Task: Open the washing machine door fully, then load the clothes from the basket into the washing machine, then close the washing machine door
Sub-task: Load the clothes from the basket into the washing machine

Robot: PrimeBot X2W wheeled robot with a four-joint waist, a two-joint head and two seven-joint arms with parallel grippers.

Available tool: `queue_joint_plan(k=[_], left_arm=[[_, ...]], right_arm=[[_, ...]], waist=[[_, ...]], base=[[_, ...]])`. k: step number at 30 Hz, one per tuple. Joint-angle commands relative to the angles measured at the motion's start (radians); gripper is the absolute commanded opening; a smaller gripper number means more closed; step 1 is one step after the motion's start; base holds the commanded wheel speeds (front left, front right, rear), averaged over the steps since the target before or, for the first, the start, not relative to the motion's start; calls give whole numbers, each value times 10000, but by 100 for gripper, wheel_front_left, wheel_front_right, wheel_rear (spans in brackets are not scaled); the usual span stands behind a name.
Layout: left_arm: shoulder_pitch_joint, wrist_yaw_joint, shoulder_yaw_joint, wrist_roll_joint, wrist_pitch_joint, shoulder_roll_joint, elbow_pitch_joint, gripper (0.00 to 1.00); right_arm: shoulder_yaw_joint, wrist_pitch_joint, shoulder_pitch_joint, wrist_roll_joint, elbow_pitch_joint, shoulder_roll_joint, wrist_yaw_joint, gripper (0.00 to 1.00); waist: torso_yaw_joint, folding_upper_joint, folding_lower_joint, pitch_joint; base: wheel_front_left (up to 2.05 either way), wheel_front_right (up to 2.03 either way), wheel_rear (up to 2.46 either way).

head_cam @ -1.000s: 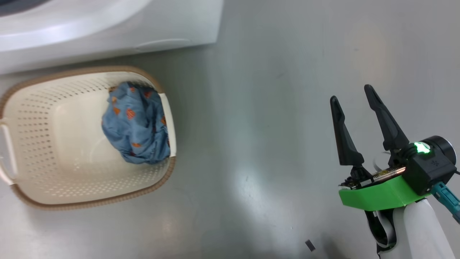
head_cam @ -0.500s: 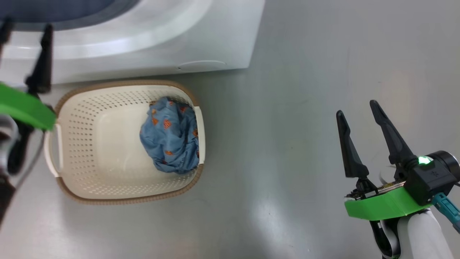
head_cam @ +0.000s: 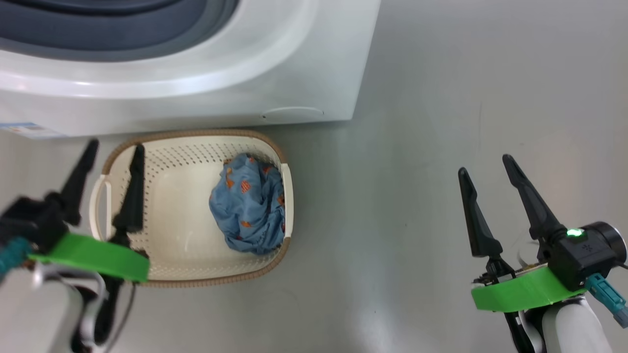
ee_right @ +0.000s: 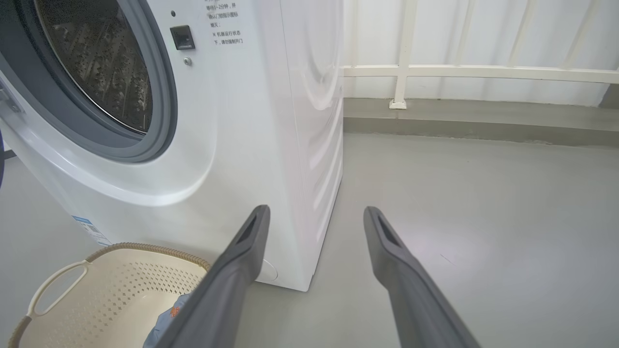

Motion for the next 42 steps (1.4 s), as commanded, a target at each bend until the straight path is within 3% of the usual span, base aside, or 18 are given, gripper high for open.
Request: queue_joint_plan(k=[1, 10, 16, 23, 42], left_arm=[[271, 120, 553, 188, -60, 272, -370, 100], [2110, 229, 832, 1483, -60, -976, -992, 100], [3001, 19, 994, 2098, -60, -1587, -860, 100], [3637, -109, 1148, 2599, -60, -1960, -807, 100], [4688, -258, 890, 3135, -61, -2245, -492, 100]], right_arm=[[213, -23, 259, 46, -180, 19, 16, 100], [-9, 59, 705, 117, -87, 19, 16, 100], [-86, 61, 1105, 314, 115, 19, 16, 100], [-110, -23, 1633, 683, 405, 19, 16, 100], [-92, -270, 2112, 1196, 943, 19, 16, 100]], waist=[[72, 0, 0, -348], [417, 0, 0, -1415], [554, 0, 0, -2492], [606, 0, 0, -3478], [34, 0, 0, -4988]], base=[[0, 0, 0], [0, 0, 0], [0, 0, 0], [0, 0, 0], [0, 0, 0]])
